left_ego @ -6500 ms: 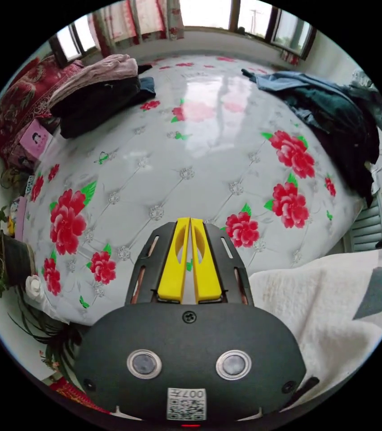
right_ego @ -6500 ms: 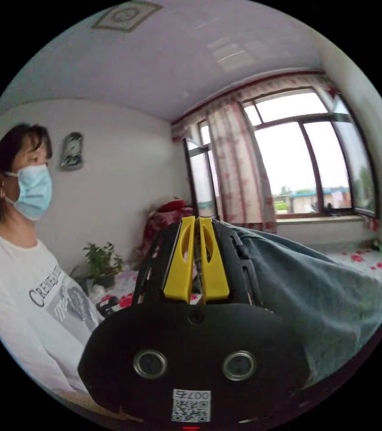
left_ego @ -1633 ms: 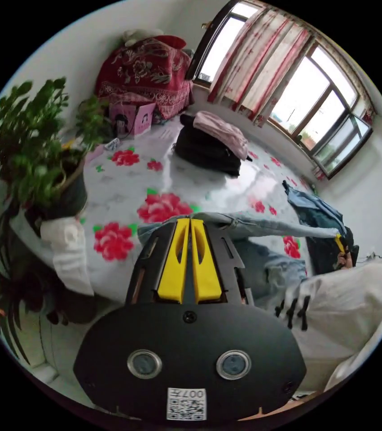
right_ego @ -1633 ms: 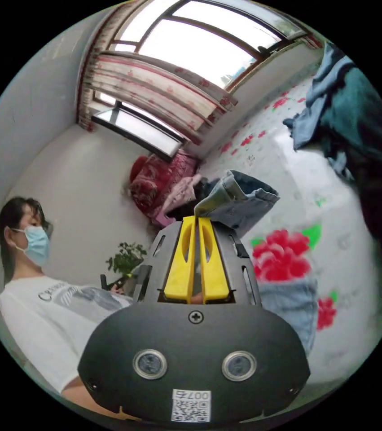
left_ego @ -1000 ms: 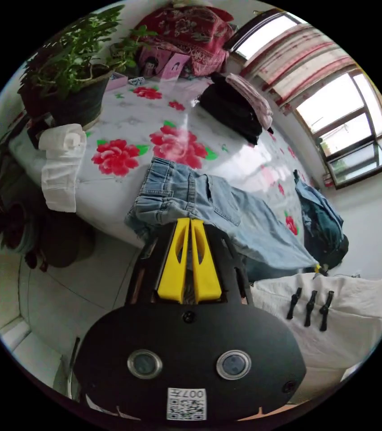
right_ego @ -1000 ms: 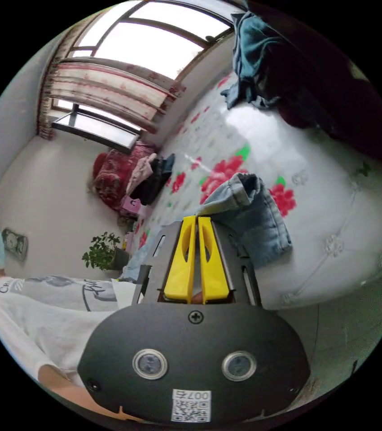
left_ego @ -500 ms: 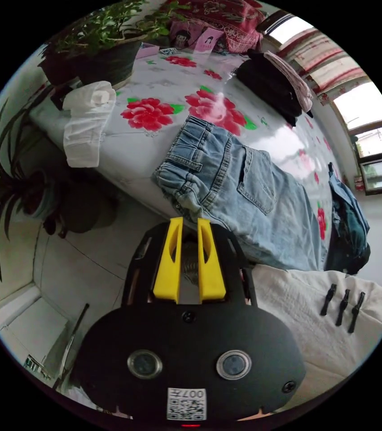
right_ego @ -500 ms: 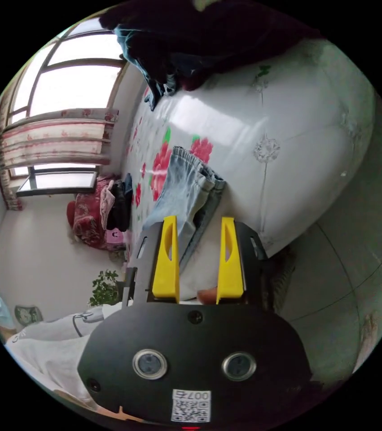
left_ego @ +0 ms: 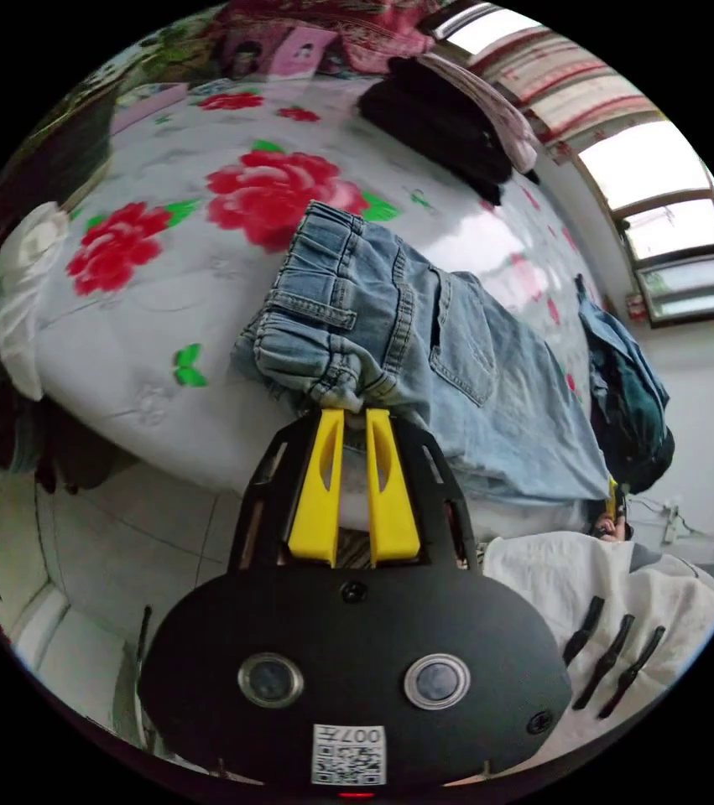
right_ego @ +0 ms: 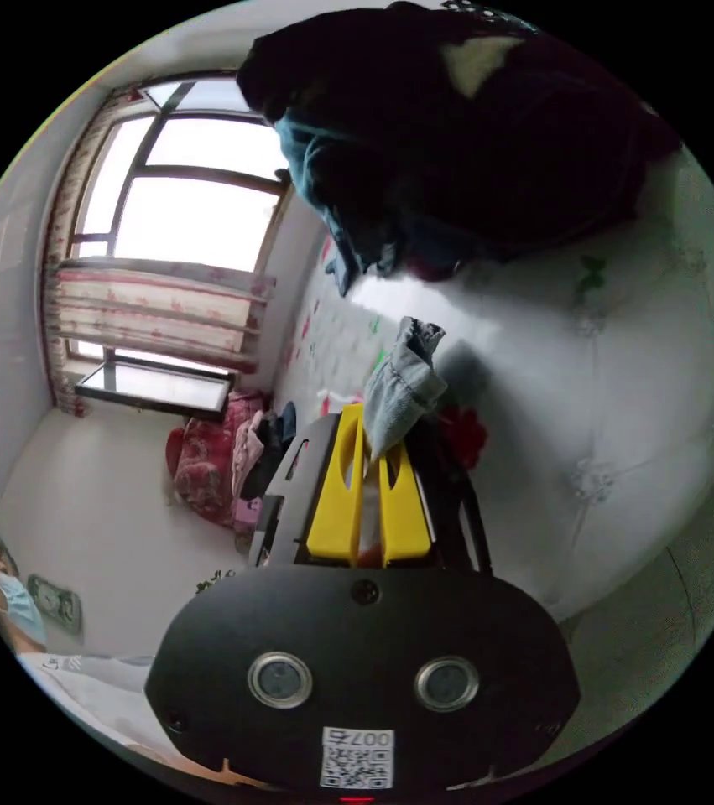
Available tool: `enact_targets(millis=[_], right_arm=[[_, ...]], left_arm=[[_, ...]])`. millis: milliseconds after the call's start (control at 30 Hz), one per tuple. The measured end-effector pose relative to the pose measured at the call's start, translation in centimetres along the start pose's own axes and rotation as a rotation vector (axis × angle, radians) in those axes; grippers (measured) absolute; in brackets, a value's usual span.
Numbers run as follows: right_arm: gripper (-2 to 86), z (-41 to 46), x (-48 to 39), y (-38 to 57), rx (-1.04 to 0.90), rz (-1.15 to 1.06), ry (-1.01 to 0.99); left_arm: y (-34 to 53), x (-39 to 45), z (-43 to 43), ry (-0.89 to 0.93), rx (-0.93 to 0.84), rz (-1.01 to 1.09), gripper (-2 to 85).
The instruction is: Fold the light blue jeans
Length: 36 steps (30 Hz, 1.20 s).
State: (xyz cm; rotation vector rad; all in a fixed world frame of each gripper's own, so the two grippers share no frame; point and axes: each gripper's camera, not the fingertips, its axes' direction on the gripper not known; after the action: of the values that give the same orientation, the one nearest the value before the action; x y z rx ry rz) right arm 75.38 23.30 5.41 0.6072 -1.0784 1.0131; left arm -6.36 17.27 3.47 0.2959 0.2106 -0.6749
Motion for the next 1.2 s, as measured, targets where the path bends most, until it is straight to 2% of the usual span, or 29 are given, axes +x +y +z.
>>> enact_targets(millis=[133,200,300,367,400,467,500,567,600,667,733,900,1033,1067,1133,1200], right_arm=[[-0.5,1.0,2.1,0.4,-0.044,0.126,0.191],[-0.5,1.9,0.1,0.9,-0.030,0.068,0.201],[-0.4,6.0,-8.9,2.6,-0.076,-0.249,0.260],[-0.1,11.5,-18.5,7.6,-0.195,-0.627,0.309],[0.0,13.0,-20.6,9.4,-0.227,-0.722,0.316],[0.8,19.1,-26.7,18.0,-0.382,-1.037,0.294],[1.3,20.8,-27.5,20.3,-0.432,-1.093,0.277],[3.7,28.2,-27.8,28.9,-0.686,-1.215,0.226],[4.4,30.3,-27.2,30.9,-0.766,-1.217,0.225],[6.0,37.5,-23.7,37.6,-1.101,-1.194,0.310],[6.9,39.7,-22.3,40.5,-1.180,-1.172,0.341],[7.2,39.6,-23.0,42.8,-1.090,-1.281,0.362],[7.2,42.2,-20.6,44.3,-1.156,-1.232,0.433],[7.2,43.1,-19.3,45.2,-1.184,-1.219,0.465],[6.7,42.9,-19.0,45.9,-1.091,-1.243,0.485],[6.4,43.1,-18.8,46.6,-1.085,-1.253,0.485]], left_arm=[[-0.4,0.9,1.4,0.000,-0.003,0.005,6.1],[-0.1,-0.1,0.7,0.032,0.002,-0.032,6.5],[0.8,-2.3,-1.5,0.078,0.056,-0.107,7.9],[1.2,-3.6,-2.6,0.101,0.092,-0.143,8.5],[1.2,-4.4,-3.0,0.114,0.107,-0.164,8.9],[1.0,-5.5,-3.2,0.132,0.129,-0.185,9.8],[0.7,-6.0,-3.0,0.145,0.131,-0.203,10.3],[0.0,-6.5,-2.4,0.171,0.128,-0.217,11.6],[-0.5,-6.5,-2.0,0.180,0.126,-0.213,12.3],[-1.2,-6.5,-1.3,0.178,0.121,-0.216,13.1],[-2.2,-6.6,-0.6,0.162,0.101,-0.226,13.6],[-3.7,-5.1,-0.3,0.032,0.048,-0.178,13.5],[-4.5,-3.4,0.2,-0.082,0.020,-0.140,13.4],[-4.5,-3.4,0.2,-0.089,0.018,-0.142,13.4],[-4.9,-3.2,0.3,-0.104,0.009,-0.139,13.4],[-5.0,-3.4,0.2,-0.100,0.006,-0.136,13.3]])
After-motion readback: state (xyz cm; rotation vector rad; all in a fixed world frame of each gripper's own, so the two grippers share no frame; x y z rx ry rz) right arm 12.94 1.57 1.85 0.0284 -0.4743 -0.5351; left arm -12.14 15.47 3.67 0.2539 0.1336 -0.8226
